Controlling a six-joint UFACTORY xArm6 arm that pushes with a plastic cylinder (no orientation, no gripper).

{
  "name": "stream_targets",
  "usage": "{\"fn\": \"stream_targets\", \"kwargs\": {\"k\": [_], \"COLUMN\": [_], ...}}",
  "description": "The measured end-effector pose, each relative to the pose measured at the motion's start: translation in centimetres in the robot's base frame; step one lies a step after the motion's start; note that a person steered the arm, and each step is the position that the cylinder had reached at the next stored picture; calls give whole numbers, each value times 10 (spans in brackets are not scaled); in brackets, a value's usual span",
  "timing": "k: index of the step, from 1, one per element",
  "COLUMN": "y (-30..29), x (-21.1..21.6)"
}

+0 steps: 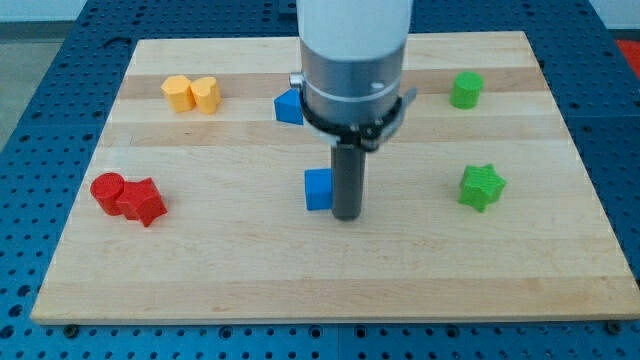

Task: Slide the blue cube to the blue triangle

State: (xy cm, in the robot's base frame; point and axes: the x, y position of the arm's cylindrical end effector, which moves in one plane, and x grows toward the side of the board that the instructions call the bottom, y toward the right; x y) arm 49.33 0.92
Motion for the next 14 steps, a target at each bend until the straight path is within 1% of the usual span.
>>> {"fn": "stream_targets", "kwargs": {"k": [1,2,4,5,7,8,10,11,12,13,14], "y": [-7,-14,10,-22,-31,-32,-13,-61,-94,-94,-94], "x": [-53,-66,-10,-1,-72,-92,-25,-28,-56,-94,-118]}}
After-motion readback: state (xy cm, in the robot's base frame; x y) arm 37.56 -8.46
